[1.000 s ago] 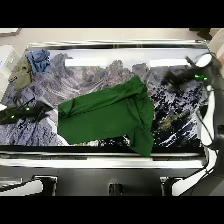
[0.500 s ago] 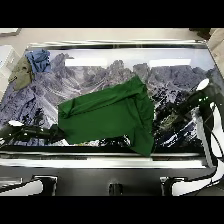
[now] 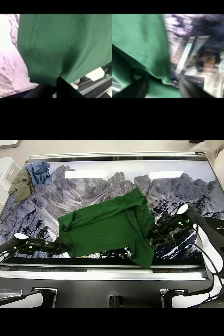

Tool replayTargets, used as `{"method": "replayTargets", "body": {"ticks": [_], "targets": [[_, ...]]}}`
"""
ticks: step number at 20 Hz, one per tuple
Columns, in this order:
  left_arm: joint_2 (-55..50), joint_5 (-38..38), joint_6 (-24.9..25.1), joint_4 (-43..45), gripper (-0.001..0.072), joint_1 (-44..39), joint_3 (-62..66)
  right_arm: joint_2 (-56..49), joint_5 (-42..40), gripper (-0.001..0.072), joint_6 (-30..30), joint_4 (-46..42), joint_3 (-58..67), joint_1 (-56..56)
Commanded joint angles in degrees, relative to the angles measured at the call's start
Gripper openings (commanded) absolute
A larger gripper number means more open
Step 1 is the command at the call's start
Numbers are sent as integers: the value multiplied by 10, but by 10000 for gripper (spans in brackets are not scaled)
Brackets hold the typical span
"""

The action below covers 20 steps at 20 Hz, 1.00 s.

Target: Fold the clothes and pants, and hang the long-sleeved shirts on hangers.

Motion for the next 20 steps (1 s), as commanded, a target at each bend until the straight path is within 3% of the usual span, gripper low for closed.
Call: {"method": "replayTargets", "body": {"ticks": [1,2,6,9,12,16,20], "targets": [[11,-7,0,-3,31,-1,0,-2,-42,150,25,7,-9,15],[18,-18,0,-3,31,-1,3,1,-38,30,28,19,-8,14],[141,-35,15,-3,28,3,119,99,-35,29,-35,4,103,-17],[280,59,2,-8,30,20,323,239,-143,31,-53,-41,295,-70],[383,172,-1,2,29,43,481,381,-241,31,-81,-140,416,-94],[481,179,-91,1,29,45,504,528,-189,31,-41,-173,423,-94],[501,221,-101,1,29,45,534,574,-262,31,-44,-217,424,-94]]}}
